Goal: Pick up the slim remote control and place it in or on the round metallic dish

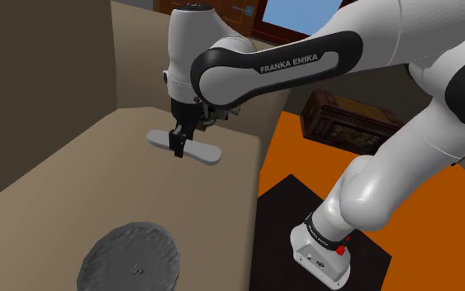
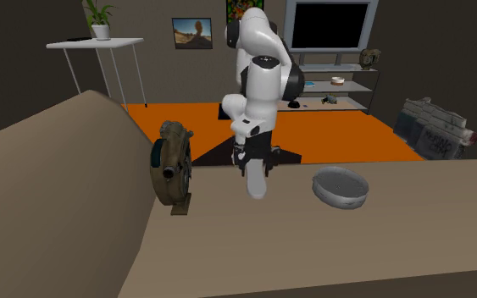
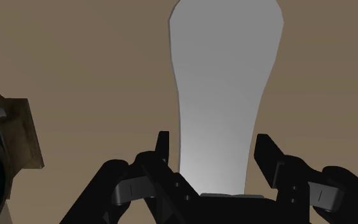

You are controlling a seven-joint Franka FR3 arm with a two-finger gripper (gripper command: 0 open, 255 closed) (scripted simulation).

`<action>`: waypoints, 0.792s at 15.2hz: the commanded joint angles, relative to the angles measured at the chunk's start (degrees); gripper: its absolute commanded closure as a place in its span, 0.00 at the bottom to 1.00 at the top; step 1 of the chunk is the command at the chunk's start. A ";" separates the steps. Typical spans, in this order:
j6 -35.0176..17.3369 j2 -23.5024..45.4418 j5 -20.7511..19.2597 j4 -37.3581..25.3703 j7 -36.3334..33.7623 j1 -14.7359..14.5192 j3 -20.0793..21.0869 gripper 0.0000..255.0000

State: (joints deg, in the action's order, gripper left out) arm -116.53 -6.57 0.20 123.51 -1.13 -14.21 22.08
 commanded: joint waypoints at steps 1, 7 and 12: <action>1.60 -0.61 0.22 -1.03 0.32 0.05 -0.15 1.00; 6.19 -1.79 0.64 -4.52 0.79 0.10 -0.40 1.00; 7.57 -2.27 1.24 -5.42 -3.15 -1.72 1.94 1.00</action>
State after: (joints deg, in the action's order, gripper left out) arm -109.14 -8.50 1.18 117.97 -3.17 -15.41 23.39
